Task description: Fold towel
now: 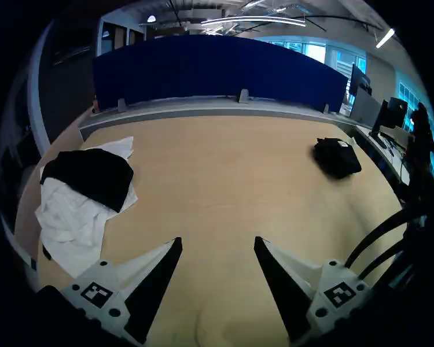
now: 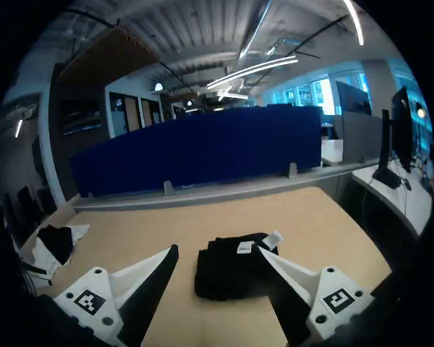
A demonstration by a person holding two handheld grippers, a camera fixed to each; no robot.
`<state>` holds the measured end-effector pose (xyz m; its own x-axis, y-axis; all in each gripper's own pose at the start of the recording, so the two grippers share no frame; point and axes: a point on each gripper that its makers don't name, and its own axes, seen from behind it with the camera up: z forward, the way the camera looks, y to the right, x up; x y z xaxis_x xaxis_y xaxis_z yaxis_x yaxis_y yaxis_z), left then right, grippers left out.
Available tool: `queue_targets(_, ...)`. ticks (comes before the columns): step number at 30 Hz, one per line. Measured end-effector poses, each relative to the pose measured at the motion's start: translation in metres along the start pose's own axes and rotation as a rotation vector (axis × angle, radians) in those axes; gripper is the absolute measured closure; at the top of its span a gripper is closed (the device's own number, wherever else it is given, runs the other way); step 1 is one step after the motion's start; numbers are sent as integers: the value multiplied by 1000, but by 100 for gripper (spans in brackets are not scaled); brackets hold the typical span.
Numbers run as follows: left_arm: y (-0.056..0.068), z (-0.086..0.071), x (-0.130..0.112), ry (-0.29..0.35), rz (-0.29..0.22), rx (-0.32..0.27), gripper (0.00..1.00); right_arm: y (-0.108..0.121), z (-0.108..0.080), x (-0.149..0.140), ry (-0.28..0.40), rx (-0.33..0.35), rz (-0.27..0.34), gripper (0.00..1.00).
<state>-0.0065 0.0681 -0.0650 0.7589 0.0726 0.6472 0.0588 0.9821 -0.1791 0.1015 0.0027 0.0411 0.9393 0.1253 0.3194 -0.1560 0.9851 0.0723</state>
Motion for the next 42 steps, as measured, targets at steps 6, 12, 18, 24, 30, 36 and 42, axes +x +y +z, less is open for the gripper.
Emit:
queue_targets(6,-2,-2,17,73,-7,-3,8,-15,-24,20,128,-7,-18,2)
queue_targets(12,-6,-8,39,170,-17,2,8,-23,-38,16,152,-15,-35,2)
queue_targets(18,-15,-21,70,293,-15,25,8,-25,-45,16,161,-19,-40,2)
queue_targets(24,-24,-35,95,404,-36,45,8,-25,-49,21,181,-21,-34,2)
queue_targets(30,-31,-46,111,495,-44,72,8,-38,-50,12,160,5,-38,2)
queue_targets(36,-32,-52,122,579,-25,88,8,-42,-48,1,127,11,-17,1)
queue_targets(42,-32,-46,117,598,-21,98,8,-44,-51,-4,132,-7,-30,1)
